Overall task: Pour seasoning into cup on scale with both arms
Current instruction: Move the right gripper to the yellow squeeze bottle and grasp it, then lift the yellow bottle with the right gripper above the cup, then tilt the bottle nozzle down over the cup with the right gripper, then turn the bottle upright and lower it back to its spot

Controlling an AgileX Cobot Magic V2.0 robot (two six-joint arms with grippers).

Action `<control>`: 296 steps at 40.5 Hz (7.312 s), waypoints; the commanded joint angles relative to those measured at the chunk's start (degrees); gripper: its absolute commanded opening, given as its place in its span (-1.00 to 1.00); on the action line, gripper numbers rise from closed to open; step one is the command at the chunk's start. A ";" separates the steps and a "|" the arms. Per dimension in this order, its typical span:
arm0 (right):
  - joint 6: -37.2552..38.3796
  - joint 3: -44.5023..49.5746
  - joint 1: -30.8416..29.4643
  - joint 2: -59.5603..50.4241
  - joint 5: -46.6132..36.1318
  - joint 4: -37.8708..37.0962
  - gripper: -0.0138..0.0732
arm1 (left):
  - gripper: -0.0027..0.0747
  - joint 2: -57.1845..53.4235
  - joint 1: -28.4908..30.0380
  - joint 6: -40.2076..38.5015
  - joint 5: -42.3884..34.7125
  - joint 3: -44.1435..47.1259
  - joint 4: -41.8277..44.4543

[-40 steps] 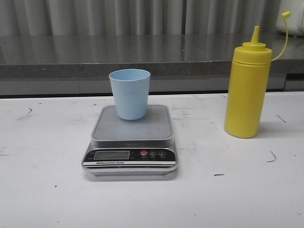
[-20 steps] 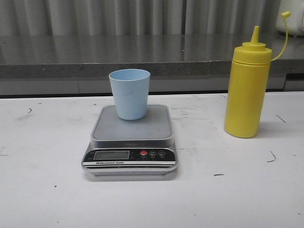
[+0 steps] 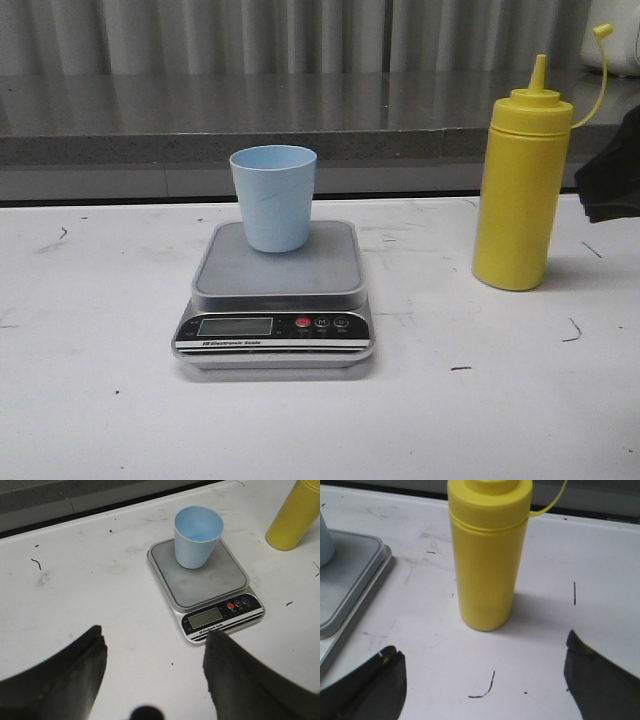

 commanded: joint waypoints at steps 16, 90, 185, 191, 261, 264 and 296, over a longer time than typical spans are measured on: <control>10.46 -0.21 1.05 19.85 -35.91 -2.40 0.82 | 0.16 -0.07 -0.22 0.05 -4.01 -1.41 -0.11; 2.33 -21.76 0.42 40.28 -37.44 -6.77 0.15 | 0.16 -0.07 -0.22 0.05 -4.11 -1.41 -0.11; -54.89 -55.21 6.48 31.31 20.57 -11.18 0.15 | 0.16 -0.07 -0.22 0.05 -4.23 -1.41 -0.11; -53.91 -55.21 6.48 31.31 20.75 -11.18 0.15 | 0.16 -0.07 -0.22 0.05 -4.23 -1.41 -0.11; 14.36 -55.72 11.15 37.16 35.00 -119.54 0.15 | 0.16 -0.07 -0.22 0.05 -4.23 -1.41 -0.11; 14.36 -55.72 11.15 37.16 34.68 -119.54 0.15 | 0.16 -0.07 -0.22 0.05 -4.23 -1.41 -0.11; 25.54 -55.44 3.70 30.59 28.78 -68.65 0.15 | 0.16 -0.07 -0.22 0.05 -4.23 -1.41 -0.11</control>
